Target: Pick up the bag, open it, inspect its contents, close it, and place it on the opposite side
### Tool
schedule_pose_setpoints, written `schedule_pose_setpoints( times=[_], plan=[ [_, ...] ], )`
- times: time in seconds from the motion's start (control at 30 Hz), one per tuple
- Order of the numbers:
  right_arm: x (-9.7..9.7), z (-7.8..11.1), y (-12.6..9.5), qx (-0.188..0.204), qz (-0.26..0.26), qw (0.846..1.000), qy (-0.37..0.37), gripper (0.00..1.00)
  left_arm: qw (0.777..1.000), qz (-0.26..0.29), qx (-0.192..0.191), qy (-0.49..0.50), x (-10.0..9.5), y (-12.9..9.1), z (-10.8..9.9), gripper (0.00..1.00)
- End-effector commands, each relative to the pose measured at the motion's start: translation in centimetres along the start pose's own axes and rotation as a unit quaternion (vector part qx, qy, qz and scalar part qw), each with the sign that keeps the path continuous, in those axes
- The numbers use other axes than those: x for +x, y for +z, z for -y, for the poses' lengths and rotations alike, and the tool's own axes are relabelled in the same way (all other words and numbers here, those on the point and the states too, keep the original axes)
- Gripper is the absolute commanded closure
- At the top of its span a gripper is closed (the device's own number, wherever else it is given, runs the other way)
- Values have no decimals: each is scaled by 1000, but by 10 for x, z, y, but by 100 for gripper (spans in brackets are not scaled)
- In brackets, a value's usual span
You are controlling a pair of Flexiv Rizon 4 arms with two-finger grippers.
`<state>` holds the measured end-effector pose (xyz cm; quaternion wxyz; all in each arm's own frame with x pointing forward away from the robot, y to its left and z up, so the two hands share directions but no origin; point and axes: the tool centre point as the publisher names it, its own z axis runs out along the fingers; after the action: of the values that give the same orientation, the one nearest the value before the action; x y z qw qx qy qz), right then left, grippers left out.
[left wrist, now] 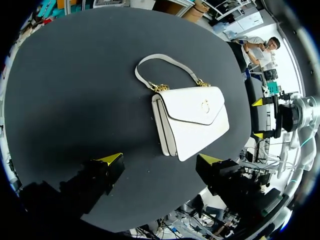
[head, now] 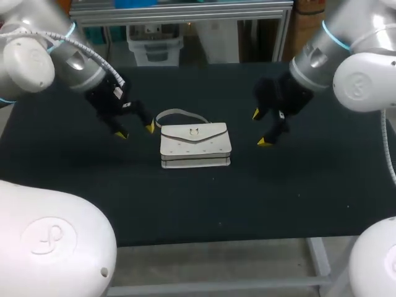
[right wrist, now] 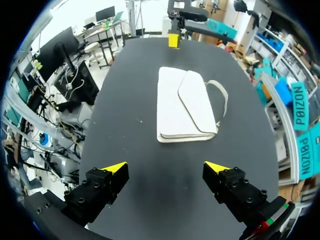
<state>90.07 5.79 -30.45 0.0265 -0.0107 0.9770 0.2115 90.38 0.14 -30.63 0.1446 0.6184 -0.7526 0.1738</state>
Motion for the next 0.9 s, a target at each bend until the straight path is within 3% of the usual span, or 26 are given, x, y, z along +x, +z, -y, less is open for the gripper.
schedule_pose_setpoints(
  times=[0.03,0.47,0.53,0.77,0.9],
  plan=[
    [-2,-10,5,29,-2,1000,11,0,1000,2,-3,0,1,0,2,0],
    [-2,-10,5,29,-2,1000,11,0,1000,2,-3,0,1,0,2,0],
    [-2,-23,4,25,6,999,-24,0,1000,2,-3,0,1,0,2,0],
    [14,-57,15,69,27,993,-87,0,985,74,76,135,-9,-10,14,0],
    [22,-64,19,78,33,992,-98,0,965,91,110,222,-6,-15,14,0]
  ],
)
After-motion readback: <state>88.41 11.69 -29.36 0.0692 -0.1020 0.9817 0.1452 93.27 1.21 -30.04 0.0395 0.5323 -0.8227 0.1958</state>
